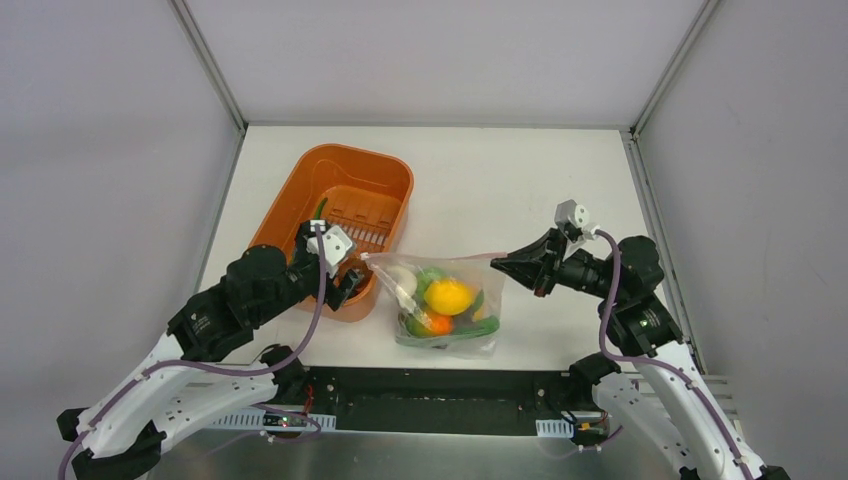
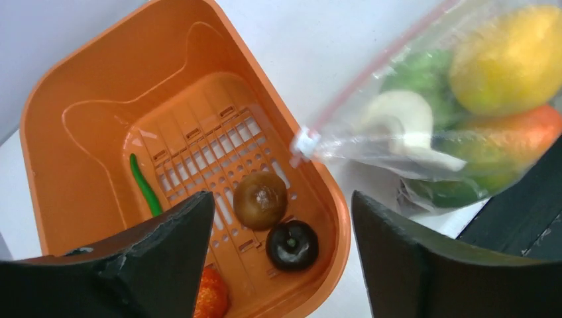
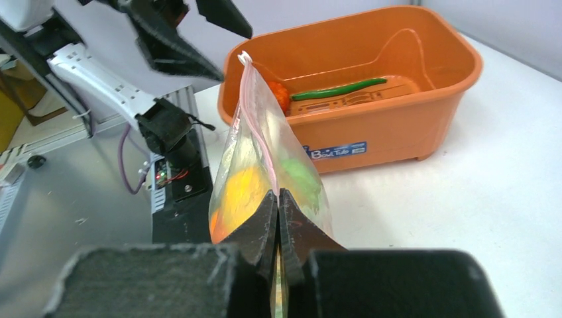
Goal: Place the food in the zip-top bag and seal the zipper
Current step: Zip the zipper food storage bag at the center of the board, then place the zipper food storage bag at the center of the board, then reset both arms
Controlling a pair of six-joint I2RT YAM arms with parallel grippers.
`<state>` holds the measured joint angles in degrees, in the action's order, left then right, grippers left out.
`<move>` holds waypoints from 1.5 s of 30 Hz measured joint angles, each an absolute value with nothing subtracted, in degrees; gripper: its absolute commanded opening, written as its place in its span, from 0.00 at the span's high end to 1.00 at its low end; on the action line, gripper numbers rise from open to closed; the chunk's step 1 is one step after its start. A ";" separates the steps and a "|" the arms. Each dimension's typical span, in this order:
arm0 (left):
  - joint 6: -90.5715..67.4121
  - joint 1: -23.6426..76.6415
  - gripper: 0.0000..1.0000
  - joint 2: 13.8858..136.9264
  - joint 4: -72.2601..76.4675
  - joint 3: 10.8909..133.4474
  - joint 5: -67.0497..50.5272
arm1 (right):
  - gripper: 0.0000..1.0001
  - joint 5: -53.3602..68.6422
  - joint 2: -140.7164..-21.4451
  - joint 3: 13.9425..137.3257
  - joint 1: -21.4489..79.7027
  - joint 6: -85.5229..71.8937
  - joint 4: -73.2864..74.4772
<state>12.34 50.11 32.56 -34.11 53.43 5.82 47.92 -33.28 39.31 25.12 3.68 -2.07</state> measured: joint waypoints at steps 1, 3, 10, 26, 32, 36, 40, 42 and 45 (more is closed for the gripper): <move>11.94 49.69 0.02 32.60 -34.20 53.45 6.57 | 1.00 46.72 -33.43 39.44 25.08 3.68 -2.24; 11.40 49.43 0.01 32.69 -34.11 53.54 6.44 | 1.00 44.36 -34.33 40.77 25.04 3.73 -2.04; 9.13 49.43 0.01 33.06 -29.78 54.48 4.75 | 1.00 33.91 -47.16 56.99 24.97 6.24 0.84; 5.34 49.43 0.01 35.40 -24.21 51.88 3.92 | 0.98 41.76 -41.65 48.86 24.29 14.28 14.02; 5.15 49.43 0.01 35.40 -22.79 51.86 3.03 | 0.34 45.71 -33.71 45.47 24.36 13.50 16.91; 4.84 49.43 0.01 35.31 -22.59 51.68 2.90 | 0.21 46.96 -33.06 47.27 24.36 12.69 17.04; 4.32 49.43 0.01 35.03 -22.33 51.31 2.94 | 0.18 47.11 -30.46 46.98 24.36 10.41 14.63; 3.90 49.43 0.01 34.98 -22.06 50.96 3.05 | 0.18 44.86 -29.06 46.09 24.38 9.37 12.84; 3.33 49.43 0.01 35.51 -22.06 50.81 3.90 | 0.17 36.80 -29.78 44.99 24.43 7.60 10.94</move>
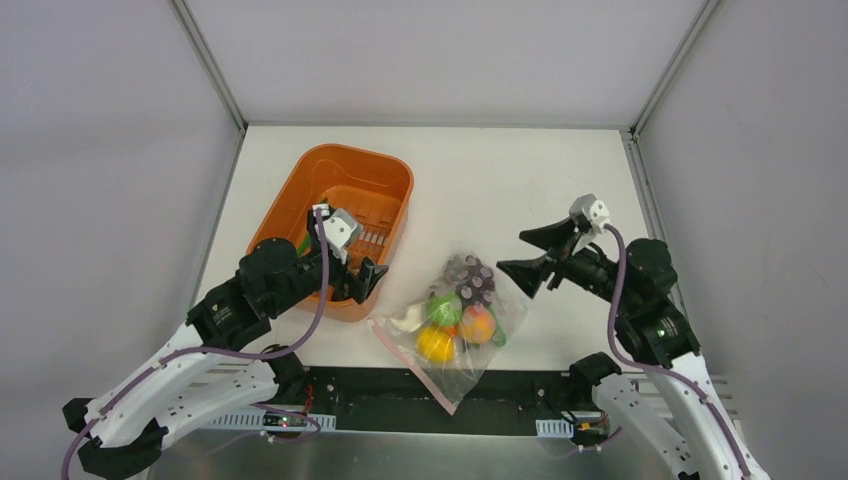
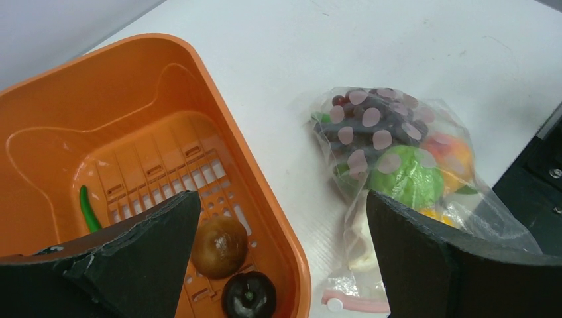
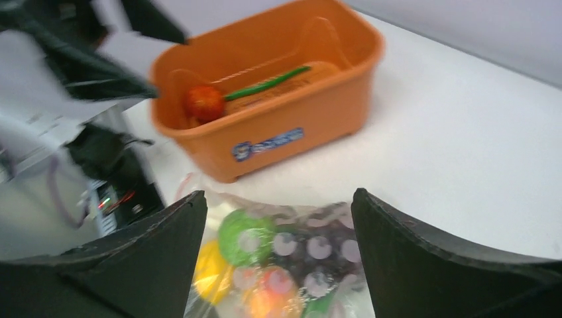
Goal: Place the food in the zip-top bag and seal the zipper
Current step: Reset both arms
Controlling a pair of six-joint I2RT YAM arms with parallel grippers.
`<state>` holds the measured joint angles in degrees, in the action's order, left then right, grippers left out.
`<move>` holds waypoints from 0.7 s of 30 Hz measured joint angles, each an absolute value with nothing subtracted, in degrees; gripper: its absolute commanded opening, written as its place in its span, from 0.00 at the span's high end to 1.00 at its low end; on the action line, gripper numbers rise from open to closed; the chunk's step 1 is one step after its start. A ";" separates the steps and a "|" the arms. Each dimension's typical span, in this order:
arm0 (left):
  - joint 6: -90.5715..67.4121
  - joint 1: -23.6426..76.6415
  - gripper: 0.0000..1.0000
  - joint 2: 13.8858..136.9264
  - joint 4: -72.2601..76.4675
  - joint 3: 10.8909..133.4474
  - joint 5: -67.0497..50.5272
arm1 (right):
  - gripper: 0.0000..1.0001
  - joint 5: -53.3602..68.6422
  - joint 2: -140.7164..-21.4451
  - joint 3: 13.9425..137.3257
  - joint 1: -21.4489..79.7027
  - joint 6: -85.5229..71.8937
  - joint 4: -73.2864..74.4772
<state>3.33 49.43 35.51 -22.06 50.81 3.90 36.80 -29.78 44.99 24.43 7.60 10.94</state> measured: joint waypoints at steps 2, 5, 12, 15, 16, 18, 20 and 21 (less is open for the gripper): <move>2.50 49.43 0.01 36.23 -21.96 50.81 5.91 | 0.16 29.61 -32.53 44.60 24.43 6.15 10.44; 0.67 49.19 0.01 37.63 -21.76 50.81 10.96 | 0.13 17.37 -39.13 44.53 24.40 2.83 9.89; -5.13 35.64 0.01 42.48 -25.21 54.08 15.16 | 0.12 0.51 -53.54 44.16 18.68 -7.33 9.91; -8.62 29.02 0.01 44.80 -26.70 56.45 16.25 | 0.11 -0.64 -54.63 42.65 13.52 -11.55 9.13; -10.02 28.01 0.01 44.99 -26.76 56.53 17.12 | 0.08 -0.80 -54.54 42.15 12.14 -12.53 8.93; -12.43 27.66 0.01 44.75 -27.38 56.47 18.41 | 0.07 -1.15 -54.24 41.39 10.24 -14.17 8.43; -14.59 27.68 0.01 44.23 -27.79 56.29 19.07 | 0.07 -1.39 -53.45 40.60 9.45 -15.33 7.73; -15.68 27.68 0.01 44.07 -28.18 56.29 19.77 | 0.06 -1.52 -52.88 40.21 9.32 -15.88 7.38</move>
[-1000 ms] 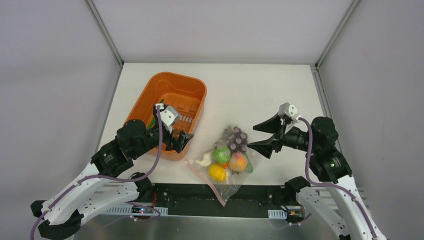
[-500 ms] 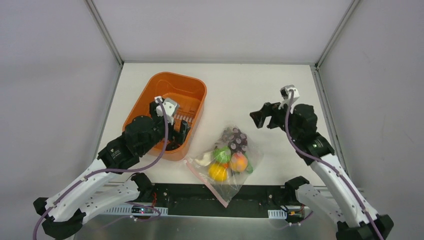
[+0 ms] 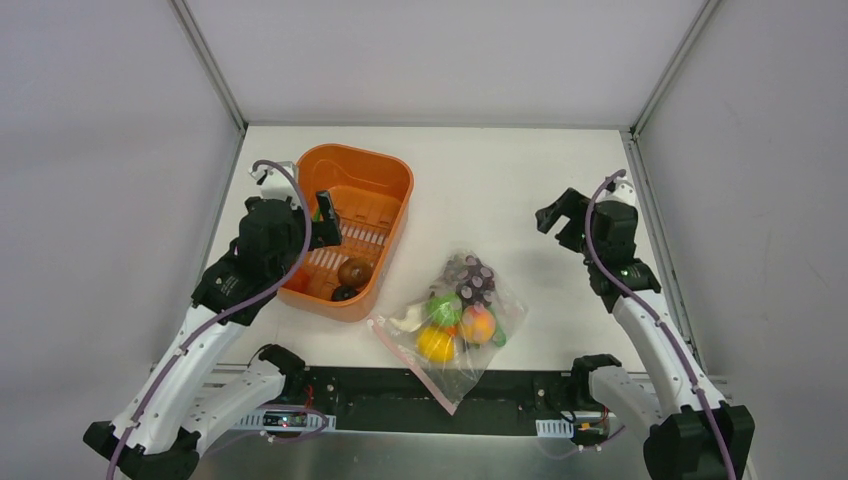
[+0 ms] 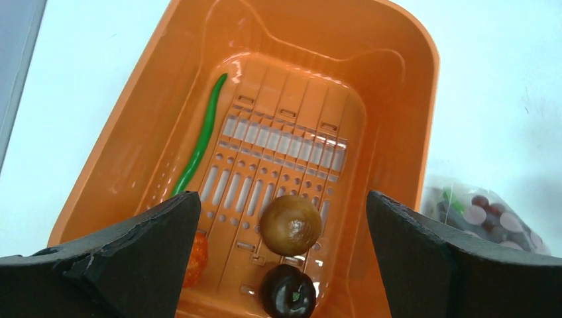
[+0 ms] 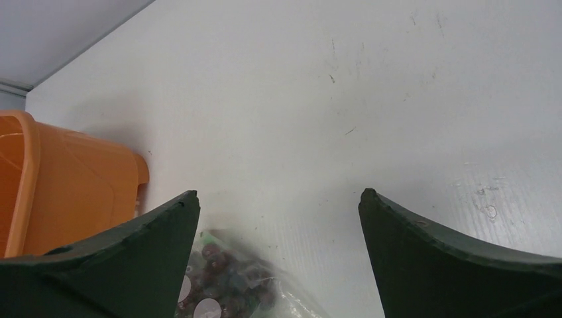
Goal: Place the food in the zip-top bag and seal the zipper
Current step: Reset both arms
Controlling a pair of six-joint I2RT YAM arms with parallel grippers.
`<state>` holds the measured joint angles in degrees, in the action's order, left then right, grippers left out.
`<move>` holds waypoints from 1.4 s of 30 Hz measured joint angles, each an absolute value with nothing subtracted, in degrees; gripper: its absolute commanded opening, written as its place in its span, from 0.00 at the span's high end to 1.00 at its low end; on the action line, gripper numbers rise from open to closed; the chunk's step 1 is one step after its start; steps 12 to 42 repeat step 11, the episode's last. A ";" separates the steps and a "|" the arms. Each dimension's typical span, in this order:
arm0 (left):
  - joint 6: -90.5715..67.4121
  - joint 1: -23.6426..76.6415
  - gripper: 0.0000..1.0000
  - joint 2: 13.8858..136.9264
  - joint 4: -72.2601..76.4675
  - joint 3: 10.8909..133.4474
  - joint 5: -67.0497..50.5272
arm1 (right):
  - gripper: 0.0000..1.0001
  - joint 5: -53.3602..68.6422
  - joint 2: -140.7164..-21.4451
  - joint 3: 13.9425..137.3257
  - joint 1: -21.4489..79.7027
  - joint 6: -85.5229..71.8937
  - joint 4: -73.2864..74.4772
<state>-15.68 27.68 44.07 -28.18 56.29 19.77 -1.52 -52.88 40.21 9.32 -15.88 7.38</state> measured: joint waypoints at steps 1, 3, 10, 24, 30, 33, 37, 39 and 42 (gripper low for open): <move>-16.82 27.68 0.01 43.99 -28.62 56.29 20.73 | 0.06 -1.58 -52.21 39.79 9.23 -16.36 6.85; -19.27 27.68 0.01 44.18 -29.67 56.25 23.31 | 0.06 -1.80 -50.70 38.98 9.23 -17.04 6.15; -23.94 27.68 0.01 46.15 -30.79 54.70 29.28 | 0.05 -4.49 -45.32 37.58 9.19 -17.87 5.10; -24.10 27.68 0.01 46.06 -30.76 54.22 29.54 | 0.04 -4.93 -44.84 37.58 9.19 -17.89 4.99; -24.10 27.68 0.01 46.06 -30.76 54.22 29.54 | 0.04 -4.93 -44.84 37.58 9.19 -17.89 4.99; -24.10 27.68 0.01 46.06 -30.76 54.22 29.54 | 0.04 -4.93 -44.84 37.58 9.19 -17.89 4.99; -24.10 27.68 0.01 46.06 -30.76 54.22 29.54 | 0.04 -4.93 -44.84 37.58 9.19 -17.89 4.99; -24.10 27.68 0.01 46.06 -30.76 54.22 29.54 | 0.04 -4.93 -44.84 37.58 9.19 -17.89 4.99; -24.10 27.68 0.01 46.06 -30.76 54.22 29.54 | 0.04 -4.93 -44.84 37.58 9.19 -17.89 4.99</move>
